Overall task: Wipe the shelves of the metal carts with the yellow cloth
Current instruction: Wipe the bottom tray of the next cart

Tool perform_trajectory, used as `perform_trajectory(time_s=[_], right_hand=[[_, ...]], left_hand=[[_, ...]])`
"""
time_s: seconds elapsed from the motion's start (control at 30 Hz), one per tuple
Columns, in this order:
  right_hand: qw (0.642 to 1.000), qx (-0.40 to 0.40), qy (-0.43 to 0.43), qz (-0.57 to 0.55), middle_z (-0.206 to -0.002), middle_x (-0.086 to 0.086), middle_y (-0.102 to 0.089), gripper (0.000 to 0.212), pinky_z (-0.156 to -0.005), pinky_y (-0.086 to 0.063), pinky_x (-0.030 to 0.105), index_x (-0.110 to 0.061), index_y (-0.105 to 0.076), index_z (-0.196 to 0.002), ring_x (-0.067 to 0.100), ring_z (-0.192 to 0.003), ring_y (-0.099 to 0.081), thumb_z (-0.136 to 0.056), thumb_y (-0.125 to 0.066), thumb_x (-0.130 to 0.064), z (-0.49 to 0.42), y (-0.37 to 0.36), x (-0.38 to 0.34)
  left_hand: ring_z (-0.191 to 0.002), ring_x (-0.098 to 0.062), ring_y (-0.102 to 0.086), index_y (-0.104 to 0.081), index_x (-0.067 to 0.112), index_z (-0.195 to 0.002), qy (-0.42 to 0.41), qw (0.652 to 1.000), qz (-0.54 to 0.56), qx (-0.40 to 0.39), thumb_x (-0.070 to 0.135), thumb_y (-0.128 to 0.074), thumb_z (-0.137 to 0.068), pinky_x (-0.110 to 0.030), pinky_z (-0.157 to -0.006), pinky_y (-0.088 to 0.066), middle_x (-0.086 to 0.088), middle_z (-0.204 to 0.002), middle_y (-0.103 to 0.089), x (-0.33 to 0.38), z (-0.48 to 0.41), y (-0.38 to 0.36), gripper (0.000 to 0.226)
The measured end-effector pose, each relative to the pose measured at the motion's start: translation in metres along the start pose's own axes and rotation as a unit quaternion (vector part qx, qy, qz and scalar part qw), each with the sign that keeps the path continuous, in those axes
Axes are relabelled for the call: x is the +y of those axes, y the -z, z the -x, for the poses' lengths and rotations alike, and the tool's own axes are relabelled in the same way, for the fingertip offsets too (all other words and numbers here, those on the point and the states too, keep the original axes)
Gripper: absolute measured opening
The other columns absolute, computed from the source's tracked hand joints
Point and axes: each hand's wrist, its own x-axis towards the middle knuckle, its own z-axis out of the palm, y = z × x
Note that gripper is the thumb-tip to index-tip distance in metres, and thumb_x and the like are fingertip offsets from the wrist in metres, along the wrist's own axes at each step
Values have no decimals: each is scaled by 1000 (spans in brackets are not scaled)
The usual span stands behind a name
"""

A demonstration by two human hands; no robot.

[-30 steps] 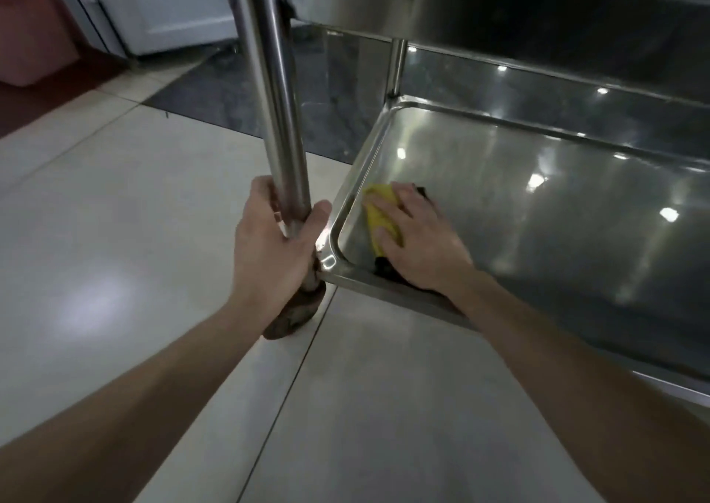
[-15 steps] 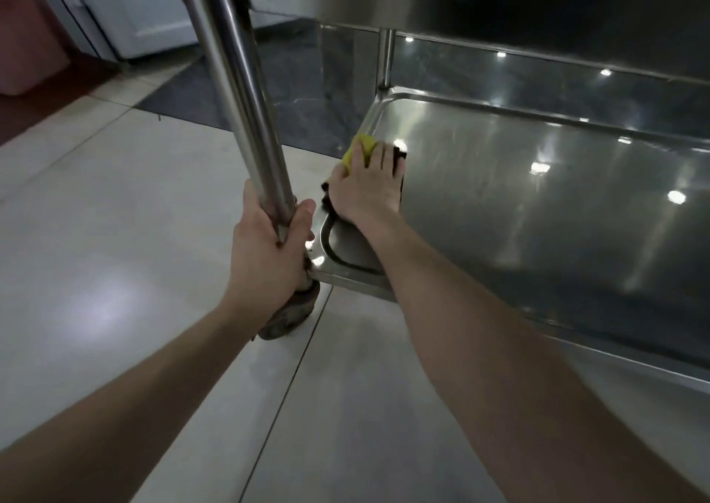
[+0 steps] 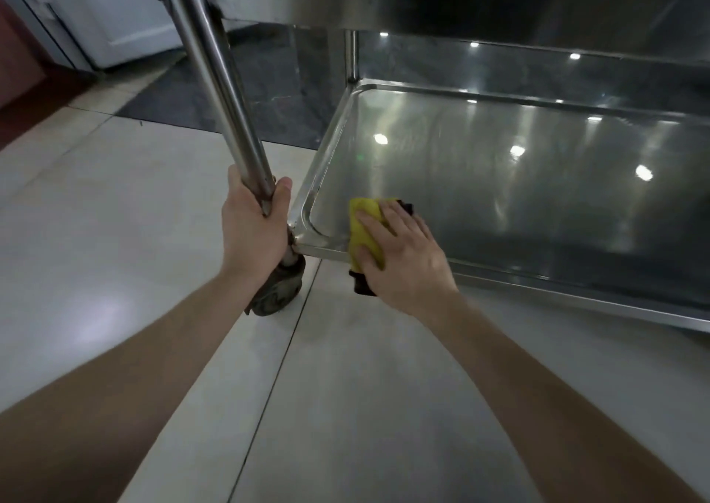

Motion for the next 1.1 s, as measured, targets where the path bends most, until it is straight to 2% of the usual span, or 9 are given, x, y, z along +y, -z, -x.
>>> perform_trajectory(time_s=[0.1, 0.17, 0.3, 0.43, 0.6, 0.77, 0.87, 0.97, 1.1], right_hand=[[998, 43, -40, 14, -167, 3, -41, 67, -130, -22, 51, -33, -38, -163, 24, -158, -30, -104, -36, -65, 38, 27, 61], [996, 77, -47, 4, -163, 7, -45, 71, -130, -22, 52, -21, -35, -164, 28, -155, -34, -105, -42, -60, 50, 26, 70], [995, 60, -41, 67, -156, 23, -45, 78, -127, -21, 57, -1, -34, -160, 44, -148, -36, -105, -37, -56, 23, -5, 3], [995, 9, 51, 84, -153, 19, -40, 82, -127, -21, 59, -7, -34, -159, 42, -145, -34, -92, -54, -49, -29, -29, -82], [988, 25, 87, 127, -129, 8, -53, 78, -106, -40, 46, -15, -51, -140, 30, -120, -50, -79, -78, -54, -44, -18, -73], [983, 33, 85, 162, -123, 5, -56, 75, -98, -43, 42, -17, -55, -138, 26, -111, -55, -80, -83, -55, -38, -18, -76], [984, 31, 81, 158, -115, 4, -59, 75, -89, -44, 42, -17, -61, -127, 26, -103, -56, -67, -93, -48, -31, -17, -67], [981, 40, 96, 165, -114, 4, -58, 79, -88, -45, 43, -16, -63, -128, 28, -105, -57, -62, -95, -45, -19, -13, -43], [980, 44, 101, 165, -119, 7, -58, 81, -88, -44, 46, -16, -59, -134, 32, -108, -56, -66, -91, -45, 0, 5, -1]], left_hand=[[-77, -25, -64, -48, 17, -113, 2, 1000, 9, -14, 37, -65, -106, -50, -78, -58, -16, -93, -66, 1, 0, 2, 27], [-76, -28, -66, -48, 19, -112, 3, 1000, 8, -26, 40, -64, -106, -52, -75, -59, -15, -92, -66, 0, -1, 5, 27], [-76, -19, -65, -48, 17, -113, -4, 999, -6, -47, 35, -65, -104, -45, -75, -57, -9, -90, -66, -1, -2, 8, 26], [-82, -9, -64, -51, 18, -115, 1, 997, 6, -72, 25, -63, -101, -36, -81, -54, 1, -96, -67, -3, -4, 13, 20], [-80, -17, -64, -51, 15, -115, -23, 997, -10, -72, 25, -61, -101, -34, -73, -54, -8, -93, -66, -4, -1, 12, 19], [-81, -25, -64, -48, 14, -111, -7, 999, -13, -39, 28, -59, -100, -49, -79, -55, -7, -90, -64, -1, 4, 5, 21], [-103, -25, -60, -45, 13, -128, -19, 999, -45, -10, 36, -60, -101, -51, -94, -54, -1, -115, -57, -7, 26, -6, 39], [-122, -28, -53, -42, 7, -147, -11, 996, -83, 33, 39, -64, -100, -46, -107, -48, -9, -136, -49, -26, 54, -16, 61], [-113, -32, -57, -49, 16, -126, 88, 991, -98, -32, 27, -61, -101, -50, -100, -49, 1, -123, -51, -31, 97, -22, 30]])
